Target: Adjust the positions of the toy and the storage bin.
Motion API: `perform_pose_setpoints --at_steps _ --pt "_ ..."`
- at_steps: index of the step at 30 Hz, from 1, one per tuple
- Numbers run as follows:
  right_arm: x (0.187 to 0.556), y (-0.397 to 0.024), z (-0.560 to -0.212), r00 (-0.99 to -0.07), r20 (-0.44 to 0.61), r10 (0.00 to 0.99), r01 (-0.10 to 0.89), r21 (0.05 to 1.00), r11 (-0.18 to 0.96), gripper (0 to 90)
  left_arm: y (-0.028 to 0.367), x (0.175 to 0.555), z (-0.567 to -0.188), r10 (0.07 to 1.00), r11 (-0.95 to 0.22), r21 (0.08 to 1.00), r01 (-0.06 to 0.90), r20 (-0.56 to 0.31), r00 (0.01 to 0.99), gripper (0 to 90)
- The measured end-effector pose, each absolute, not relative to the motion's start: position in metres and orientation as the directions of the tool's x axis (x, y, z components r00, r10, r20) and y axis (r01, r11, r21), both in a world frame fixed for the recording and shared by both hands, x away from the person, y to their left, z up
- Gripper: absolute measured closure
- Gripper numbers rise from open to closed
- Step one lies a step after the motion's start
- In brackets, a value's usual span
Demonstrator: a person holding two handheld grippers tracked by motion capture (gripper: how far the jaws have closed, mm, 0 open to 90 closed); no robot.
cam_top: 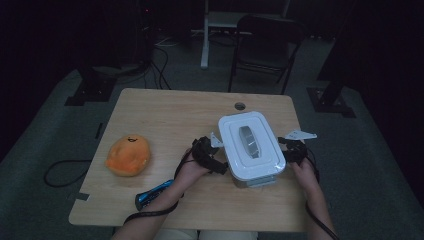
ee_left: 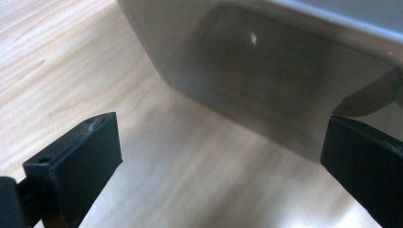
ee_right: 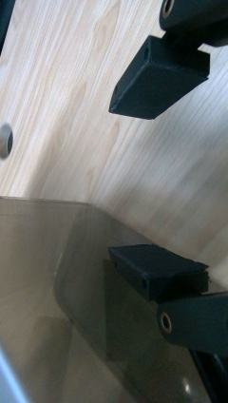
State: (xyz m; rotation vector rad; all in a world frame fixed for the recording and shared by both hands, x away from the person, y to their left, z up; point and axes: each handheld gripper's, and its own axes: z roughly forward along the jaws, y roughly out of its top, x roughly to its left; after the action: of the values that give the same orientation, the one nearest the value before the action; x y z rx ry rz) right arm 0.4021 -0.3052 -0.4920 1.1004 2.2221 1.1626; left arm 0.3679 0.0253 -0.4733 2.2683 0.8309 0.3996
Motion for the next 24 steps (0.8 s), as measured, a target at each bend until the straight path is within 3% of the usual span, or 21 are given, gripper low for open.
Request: perform_pose_setpoints --at_steps 7,16,19,21,24 --pt "0.400 -0.295 -0.493 -0.685 0.016 0.728 0.425 0.820 0.383 26.9 0.034 0.342 -0.475 0.685 -0.547 0.673 0.498 0.017 0.729 0.4" --pt "0.400 -0.279 -0.492 -0.755 0.019 0.655 0.390 0.817 0.425 26.7 0.042 0.312 -0.477 0.669 -0.564 0.673 0.478 0.033 0.742 0.4" --pt "0.402 -0.281 -0.495 -0.731 0.070 0.679 0.440 0.809 0.390 24.4 0.041 0.307 -0.482 0.653 -0.548 0.698 0.461 0.012 0.757 0.4" --pt "0.402 -0.285 -0.496 -0.689 0.070 0.722 0.471 0.800 0.372 18.3 0.038 0.307 -0.487 0.642 -0.552 0.692 0.466 -0.005 0.767 0.4" --pt "0.400 -0.291 -0.493 -0.654 0.081 0.753 0.495 0.797 0.345 18.3 0.037 0.307 -0.488 0.636 -0.558 0.688 0.465 -0.006 0.772 0.4"
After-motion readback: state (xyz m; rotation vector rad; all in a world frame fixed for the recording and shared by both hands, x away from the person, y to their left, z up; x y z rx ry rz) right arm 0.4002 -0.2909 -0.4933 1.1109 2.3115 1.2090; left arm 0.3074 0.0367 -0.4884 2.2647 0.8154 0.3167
